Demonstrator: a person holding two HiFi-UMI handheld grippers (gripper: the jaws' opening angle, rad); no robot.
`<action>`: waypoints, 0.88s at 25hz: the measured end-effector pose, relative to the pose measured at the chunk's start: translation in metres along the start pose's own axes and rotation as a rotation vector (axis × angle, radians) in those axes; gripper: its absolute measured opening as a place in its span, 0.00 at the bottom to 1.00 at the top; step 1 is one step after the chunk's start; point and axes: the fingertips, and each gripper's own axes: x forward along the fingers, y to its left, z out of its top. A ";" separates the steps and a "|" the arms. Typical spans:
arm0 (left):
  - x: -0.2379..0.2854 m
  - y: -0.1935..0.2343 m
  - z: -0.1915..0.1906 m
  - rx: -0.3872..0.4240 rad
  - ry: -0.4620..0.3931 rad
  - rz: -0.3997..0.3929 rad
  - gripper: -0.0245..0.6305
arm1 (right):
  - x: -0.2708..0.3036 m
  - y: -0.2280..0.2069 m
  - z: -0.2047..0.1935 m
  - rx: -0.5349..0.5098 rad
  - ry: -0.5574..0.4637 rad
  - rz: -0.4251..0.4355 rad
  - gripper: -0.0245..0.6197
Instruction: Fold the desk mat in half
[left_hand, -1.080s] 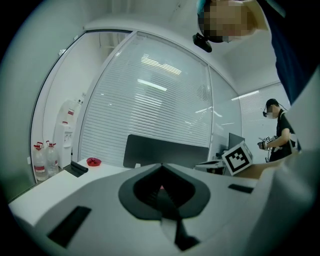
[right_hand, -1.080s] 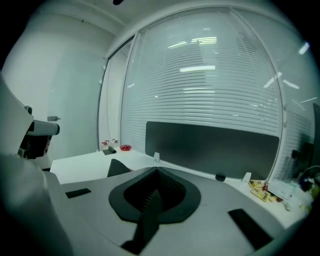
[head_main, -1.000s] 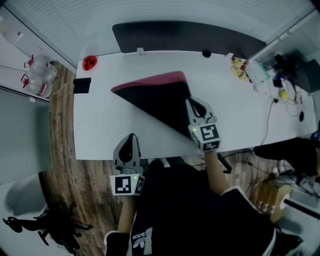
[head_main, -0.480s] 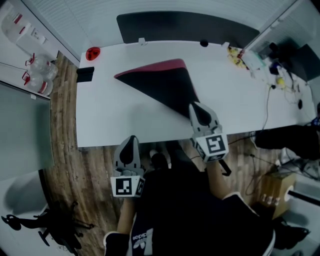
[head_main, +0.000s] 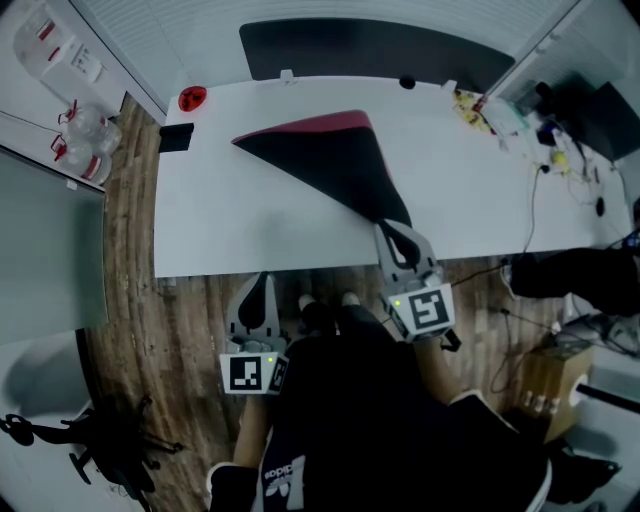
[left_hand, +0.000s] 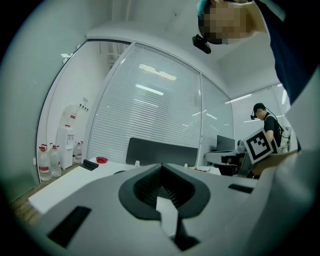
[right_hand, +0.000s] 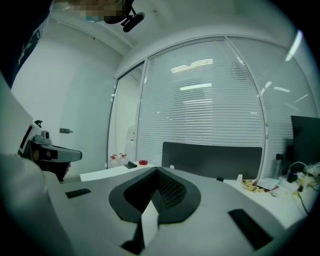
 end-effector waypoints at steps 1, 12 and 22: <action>-0.001 -0.003 0.001 0.008 -0.004 -0.001 0.04 | -0.003 0.002 0.003 0.005 -0.008 0.006 0.04; -0.006 -0.060 0.001 0.050 -0.016 0.013 0.04 | -0.059 0.004 -0.003 0.042 -0.004 0.096 0.04; -0.007 -0.114 -0.004 0.028 -0.057 0.043 0.04 | -0.103 -0.023 -0.021 0.084 -0.008 0.131 0.04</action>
